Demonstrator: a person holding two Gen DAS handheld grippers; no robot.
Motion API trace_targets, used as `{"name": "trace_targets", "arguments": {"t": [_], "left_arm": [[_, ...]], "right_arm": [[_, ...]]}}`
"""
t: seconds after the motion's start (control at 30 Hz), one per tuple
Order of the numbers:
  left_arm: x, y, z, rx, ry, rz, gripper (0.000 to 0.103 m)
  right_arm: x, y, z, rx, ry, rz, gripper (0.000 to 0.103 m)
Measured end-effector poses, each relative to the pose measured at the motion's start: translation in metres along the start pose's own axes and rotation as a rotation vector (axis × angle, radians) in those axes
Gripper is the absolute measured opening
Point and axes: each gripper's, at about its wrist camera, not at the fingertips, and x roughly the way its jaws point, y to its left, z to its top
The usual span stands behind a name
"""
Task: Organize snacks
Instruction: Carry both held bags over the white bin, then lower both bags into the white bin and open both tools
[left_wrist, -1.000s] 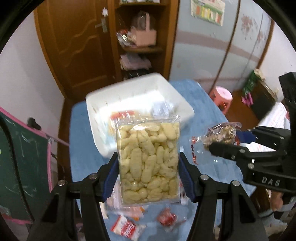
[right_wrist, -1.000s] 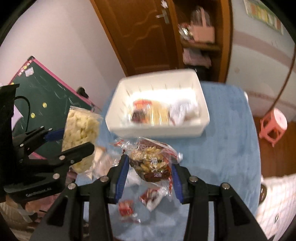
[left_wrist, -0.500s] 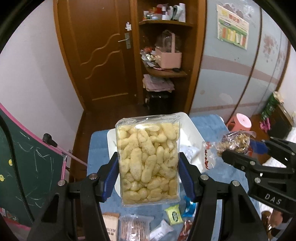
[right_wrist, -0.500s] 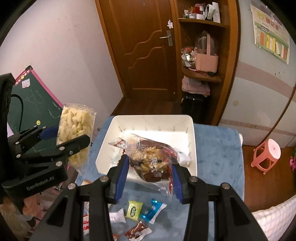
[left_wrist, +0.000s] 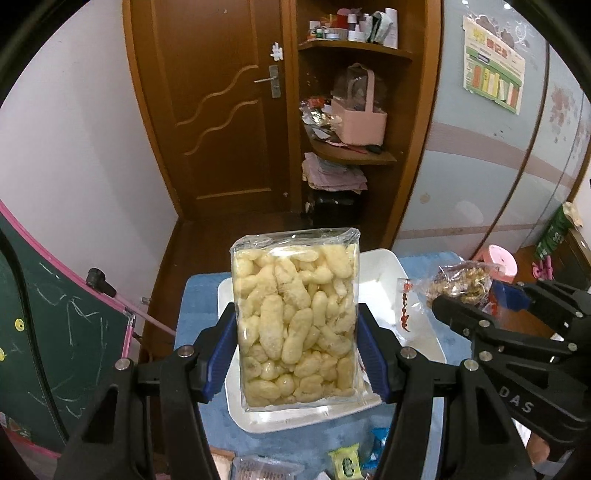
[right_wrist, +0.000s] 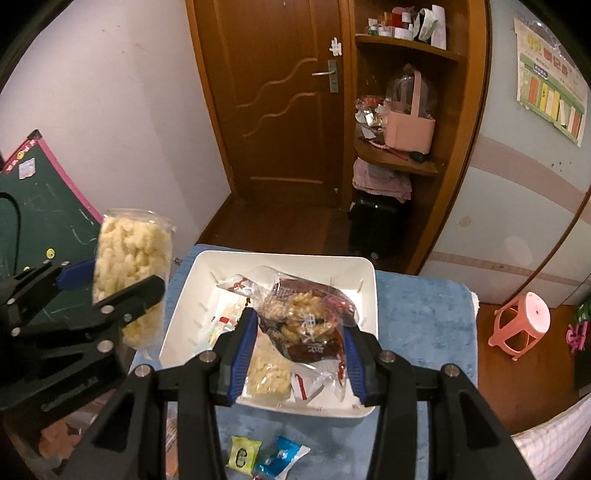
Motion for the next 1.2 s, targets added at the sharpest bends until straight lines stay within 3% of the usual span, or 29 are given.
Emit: {"name": "trace_targets", "arguments": {"t": [0.03, 0.13, 0.23, 0.33, 0.7, 1.2], "left_arm": [[0.003, 0.001, 0.001, -0.004, -0.001, 0.004, 0.061], [0.012, 0.005, 0.003, -0.025, 0.025, -0.02, 0.087], [0.014, 0.012, 0.003, -0.057, -0.003, -0.012, 0.093], [0.017, 0.017, 0.002, -0.074, 0.006, -0.015, 0.094], [0.005, 0.026, -0.013, -0.083, 0.005, -0.007, 0.094], [-0.052, 0.04, -0.043, -0.072, -0.034, -0.006, 0.094]], "right_arm": [[0.005, -0.001, 0.002, 0.004, 0.011, -0.003, 0.045], [0.012, -0.003, 0.005, 0.017, 0.014, 0.01, 0.051], [0.014, -0.009, 0.006, 0.049, -0.004, 0.002, 0.065], [0.016, -0.014, 0.002, 0.08, 0.01, -0.009, 0.079], [-0.003, -0.005, -0.009, 0.06, -0.026, -0.068, 0.079], [-0.056, 0.029, -0.032, 0.048, -0.123, -0.117, 0.079]]}}
